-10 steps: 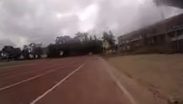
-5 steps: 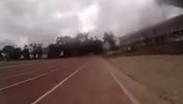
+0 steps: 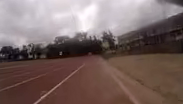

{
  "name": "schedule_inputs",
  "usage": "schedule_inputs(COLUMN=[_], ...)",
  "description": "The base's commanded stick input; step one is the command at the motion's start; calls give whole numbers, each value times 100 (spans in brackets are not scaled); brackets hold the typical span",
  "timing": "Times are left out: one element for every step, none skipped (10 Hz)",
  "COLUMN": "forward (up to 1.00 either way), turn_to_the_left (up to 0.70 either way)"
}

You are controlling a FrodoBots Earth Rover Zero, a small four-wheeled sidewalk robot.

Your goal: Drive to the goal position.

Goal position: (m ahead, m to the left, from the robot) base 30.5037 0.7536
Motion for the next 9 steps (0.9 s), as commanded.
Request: schedule_inputs(forward=[70, 70, 70, 70, 70, 70, 70, 70, 70], turn_to_the_left=[-20, -13, -7, -3, 0, 0, 0, 0, 0])
